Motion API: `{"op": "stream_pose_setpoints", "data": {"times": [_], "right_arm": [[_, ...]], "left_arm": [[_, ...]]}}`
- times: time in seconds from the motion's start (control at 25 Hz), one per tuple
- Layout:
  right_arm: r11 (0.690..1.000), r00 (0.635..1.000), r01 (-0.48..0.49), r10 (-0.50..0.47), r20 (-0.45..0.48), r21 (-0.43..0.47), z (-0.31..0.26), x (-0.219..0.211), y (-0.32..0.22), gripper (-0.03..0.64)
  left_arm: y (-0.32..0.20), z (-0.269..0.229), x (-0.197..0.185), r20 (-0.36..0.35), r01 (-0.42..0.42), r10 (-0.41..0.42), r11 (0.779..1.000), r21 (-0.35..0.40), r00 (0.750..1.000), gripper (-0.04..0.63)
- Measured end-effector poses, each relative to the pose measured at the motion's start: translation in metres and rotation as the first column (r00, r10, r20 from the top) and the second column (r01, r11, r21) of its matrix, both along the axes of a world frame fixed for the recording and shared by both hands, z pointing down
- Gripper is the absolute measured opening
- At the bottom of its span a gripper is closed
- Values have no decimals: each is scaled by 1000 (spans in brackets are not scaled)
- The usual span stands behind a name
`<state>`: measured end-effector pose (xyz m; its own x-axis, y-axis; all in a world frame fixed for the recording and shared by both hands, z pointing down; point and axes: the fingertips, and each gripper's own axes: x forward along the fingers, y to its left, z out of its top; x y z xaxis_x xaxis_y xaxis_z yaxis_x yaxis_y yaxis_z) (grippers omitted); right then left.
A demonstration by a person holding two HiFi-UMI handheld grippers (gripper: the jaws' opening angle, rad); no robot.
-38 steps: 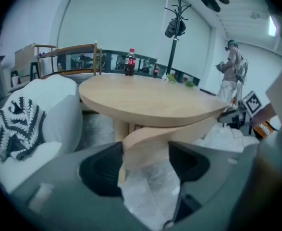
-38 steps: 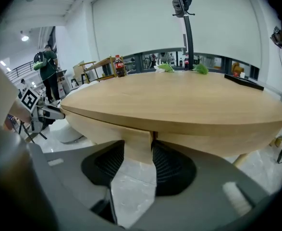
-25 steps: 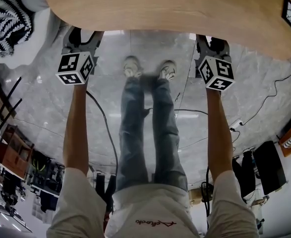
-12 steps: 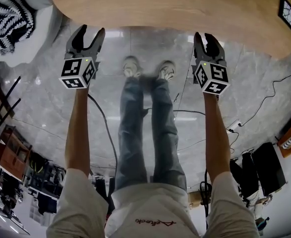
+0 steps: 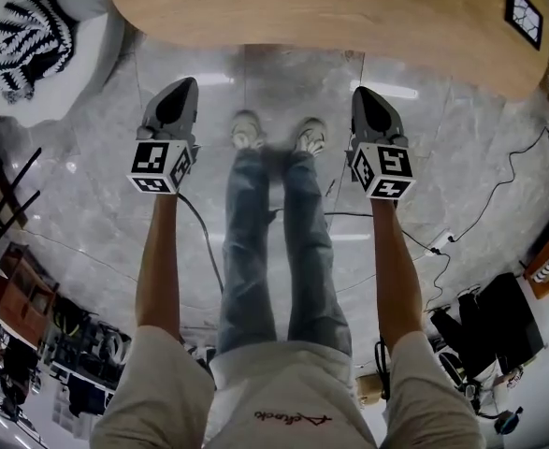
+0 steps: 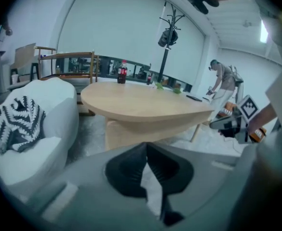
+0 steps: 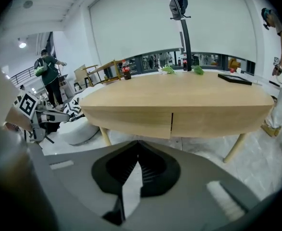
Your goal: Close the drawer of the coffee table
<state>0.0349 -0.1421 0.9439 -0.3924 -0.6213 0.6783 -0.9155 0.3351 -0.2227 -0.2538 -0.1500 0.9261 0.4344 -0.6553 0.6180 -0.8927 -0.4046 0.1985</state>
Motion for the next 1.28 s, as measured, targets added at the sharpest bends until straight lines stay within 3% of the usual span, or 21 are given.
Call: {"op": "stream_pose_setpoints", "data": {"times": [0.4, 0.8, 1.28], "right_arm": [[994, 1000, 4, -7, 30, 107, -103, -7, 6, 5], [974, 998, 33, -43, 40, 223, -246, -18, 2, 5], [946, 998, -16, -6, 66, 324, -406, -5, 8, 5]], "left_arm": [[11, -92, 30, -53, -29, 33, 997, 69, 998, 2], [7, -223, 56, -92, -45, 61, 986, 159, 994, 2], [23, -378, 84, -100, -87, 113, 969, 232, 989, 0]]}}
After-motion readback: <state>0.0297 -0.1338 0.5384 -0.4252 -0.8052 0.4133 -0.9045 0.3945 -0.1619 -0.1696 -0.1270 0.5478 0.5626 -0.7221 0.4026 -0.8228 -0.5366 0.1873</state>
